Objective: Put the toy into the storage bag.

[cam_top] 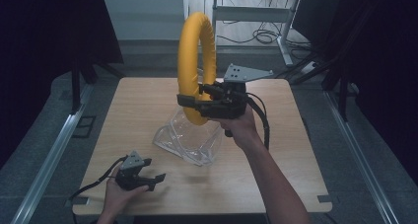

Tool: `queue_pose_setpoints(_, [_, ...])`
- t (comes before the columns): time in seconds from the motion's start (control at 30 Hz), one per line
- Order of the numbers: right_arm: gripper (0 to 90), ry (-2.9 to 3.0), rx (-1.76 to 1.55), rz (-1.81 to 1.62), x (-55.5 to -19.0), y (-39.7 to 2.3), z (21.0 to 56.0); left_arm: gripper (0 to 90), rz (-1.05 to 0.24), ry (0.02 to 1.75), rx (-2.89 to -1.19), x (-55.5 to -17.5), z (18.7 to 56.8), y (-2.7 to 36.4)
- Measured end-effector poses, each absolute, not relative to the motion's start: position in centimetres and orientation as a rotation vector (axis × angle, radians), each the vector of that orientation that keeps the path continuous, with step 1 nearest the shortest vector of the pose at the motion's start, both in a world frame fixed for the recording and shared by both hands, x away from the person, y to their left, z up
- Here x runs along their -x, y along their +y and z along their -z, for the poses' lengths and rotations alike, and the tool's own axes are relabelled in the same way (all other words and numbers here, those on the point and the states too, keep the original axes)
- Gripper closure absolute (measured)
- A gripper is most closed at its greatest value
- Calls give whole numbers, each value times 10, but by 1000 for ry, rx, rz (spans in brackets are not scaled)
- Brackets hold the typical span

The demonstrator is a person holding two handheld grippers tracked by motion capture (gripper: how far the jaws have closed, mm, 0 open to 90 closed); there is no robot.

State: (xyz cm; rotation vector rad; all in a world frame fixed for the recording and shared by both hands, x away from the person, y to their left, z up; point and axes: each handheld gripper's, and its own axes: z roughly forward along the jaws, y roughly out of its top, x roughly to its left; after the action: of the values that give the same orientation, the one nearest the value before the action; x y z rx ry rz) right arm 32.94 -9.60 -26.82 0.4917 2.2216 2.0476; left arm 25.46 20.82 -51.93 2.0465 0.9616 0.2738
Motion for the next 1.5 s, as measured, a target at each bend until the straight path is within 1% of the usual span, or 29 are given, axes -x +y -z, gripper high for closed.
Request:
queue_pose_setpoints(0.9, [497, 2319, -514, -2052, -335, -81, 302, 181, -274, 968, -2046, -255, 520, 207])
queue_pose_setpoints(1.5, [496, 2391, -620, -2031, -345, -82, 345, 181, -274, 964, -2053, -255, 521, 207])
